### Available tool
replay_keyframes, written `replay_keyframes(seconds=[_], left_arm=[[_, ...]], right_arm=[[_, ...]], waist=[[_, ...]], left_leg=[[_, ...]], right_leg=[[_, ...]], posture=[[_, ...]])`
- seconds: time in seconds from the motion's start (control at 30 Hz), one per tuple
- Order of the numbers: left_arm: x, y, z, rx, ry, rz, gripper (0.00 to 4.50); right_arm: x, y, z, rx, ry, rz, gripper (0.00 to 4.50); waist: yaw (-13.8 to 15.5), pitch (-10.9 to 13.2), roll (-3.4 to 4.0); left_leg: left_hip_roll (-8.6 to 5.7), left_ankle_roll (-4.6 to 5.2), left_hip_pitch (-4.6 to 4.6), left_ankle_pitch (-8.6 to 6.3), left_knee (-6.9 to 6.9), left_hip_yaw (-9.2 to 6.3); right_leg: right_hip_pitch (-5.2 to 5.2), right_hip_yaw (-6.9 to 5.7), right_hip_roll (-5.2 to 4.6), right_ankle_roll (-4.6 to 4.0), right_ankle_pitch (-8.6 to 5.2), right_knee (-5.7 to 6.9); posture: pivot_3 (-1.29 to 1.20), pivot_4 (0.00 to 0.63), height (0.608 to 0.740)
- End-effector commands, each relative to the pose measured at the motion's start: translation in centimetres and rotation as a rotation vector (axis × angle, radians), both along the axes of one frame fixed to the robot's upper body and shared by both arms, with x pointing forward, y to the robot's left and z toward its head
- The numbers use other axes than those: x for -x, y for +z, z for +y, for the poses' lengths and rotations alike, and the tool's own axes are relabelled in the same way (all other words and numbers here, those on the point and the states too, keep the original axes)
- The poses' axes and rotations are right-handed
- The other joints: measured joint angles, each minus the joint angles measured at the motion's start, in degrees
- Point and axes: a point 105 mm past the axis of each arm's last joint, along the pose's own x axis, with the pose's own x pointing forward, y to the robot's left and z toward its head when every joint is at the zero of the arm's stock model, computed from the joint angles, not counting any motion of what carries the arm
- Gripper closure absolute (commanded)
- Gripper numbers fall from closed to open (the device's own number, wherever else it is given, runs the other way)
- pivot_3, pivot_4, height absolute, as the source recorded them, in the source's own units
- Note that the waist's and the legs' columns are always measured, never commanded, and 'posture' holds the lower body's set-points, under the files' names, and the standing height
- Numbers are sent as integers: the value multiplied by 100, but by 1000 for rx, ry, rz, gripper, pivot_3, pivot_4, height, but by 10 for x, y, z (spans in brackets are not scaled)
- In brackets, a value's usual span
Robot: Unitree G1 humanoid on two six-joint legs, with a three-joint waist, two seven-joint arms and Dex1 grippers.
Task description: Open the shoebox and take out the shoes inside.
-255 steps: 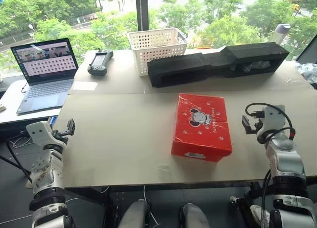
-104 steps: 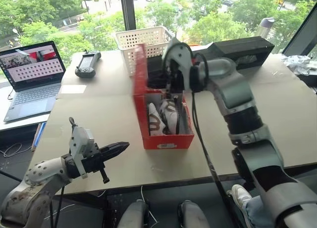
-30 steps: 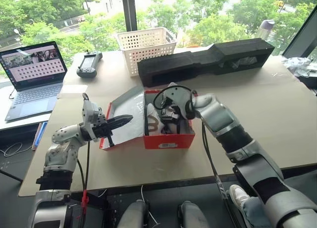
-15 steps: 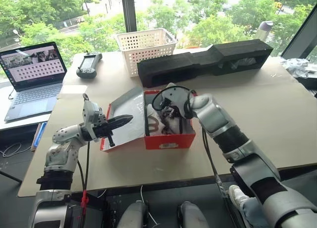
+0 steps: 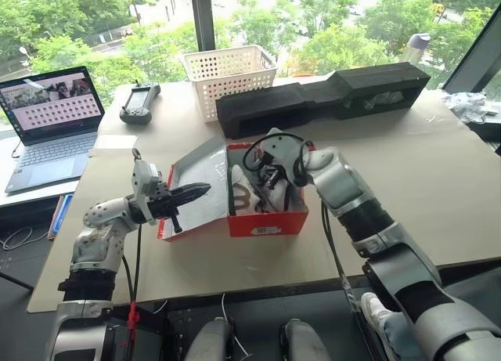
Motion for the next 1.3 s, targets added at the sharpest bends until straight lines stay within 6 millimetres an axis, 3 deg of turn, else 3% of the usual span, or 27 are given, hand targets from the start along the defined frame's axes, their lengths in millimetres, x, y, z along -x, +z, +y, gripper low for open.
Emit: replay_keyframes(seconds=[0.03,0.13,0.43,0.57,0.87,0.9,1.0,1.1,1.17,1.23,1.3], left_arm=[[-2,9,1,-18,3,-49,4500],[-2,9,1,-23,5,-50,4500],[-3,8,2,-33,5,-47,4500],[-4,8,3,-39,8,-46,4500],[-5,8,3,-45,6,-44,4500],[-5,8,3,-46,5,-44,4500],[-5,8,2,-48,2,-43,4500],[-5,8,2,-50,1,-41,4500],[-5,8,2,-51,0,-40,4500],[-5,7,2,-53,-1,-38,4500],[-5,7,2,-54,-1,-37,4500]], right_arm=[[1,39,2,-123,1,-40,4085],[2,52,-3,-156,-3,-54,4085],[4,66,-8,-237,-4,-51,4085],[11,87,-10,-334,26,-38,4085],[18,113,-28,-537,21,9,4085],[16,116,-33,-560,7,2,4085],[0,140,-73,-744,-134,-70,4085],[-13,146,-110,-794,-270,-158,4085],[-19,144,-128,-802,-340,-196,4085],[-30,129,-162,-775,-481,-267,4085],[-36,117,-179,-766,-548,-298,4085]], waist=[[0,1,0],[-1,2,1],[1,3,1],[0,5,2],[2,6,1],[3,6,1],[8,8,1],[33,8,1],[39,8,1],[17,8,1],[12,8,0]], left_leg=[[0,1,-2,0,0,0],[0,6,-9,3,-2,1],[0,5,-11,3,-4,1],[0,6,-13,4,-4,1],[2,4,-16,2,-5,1],[2,5,-16,2,-4,1],[2,5,-19,2,-5,1],[1,3,-19,1,-5,1],[1,2,-19,0,-7,1],[0,4,-20,1,-10,5],[0,34,-20,19,-14,11]], right_leg=[[-2,0,0,0,0,0],[-9,0,0,-2,-1,1],[-10,-1,-1,-2,-1,-1],[-11,-1,-1,-2,-1,-2],[-12,-2,-3,-2,-1,-4],[-12,-2,-3,-2,-1,-4],[-12,-2,-4,-2,-1,-4],[-11,-4,-4,-1,0,-7],[-8,-6,-4,-1,-1,-12],[-8,-3,-4,-1,-1,-16],[-8,0,-4,-1,-1,-17]], posture=[[0,150,737],[0,150,737],[0,150,737],[0,150,737],[0,150,737],[0,150,737],[0,150,737],[0,150,737],[0,150,737],[0,150,737],[0,150,737]])
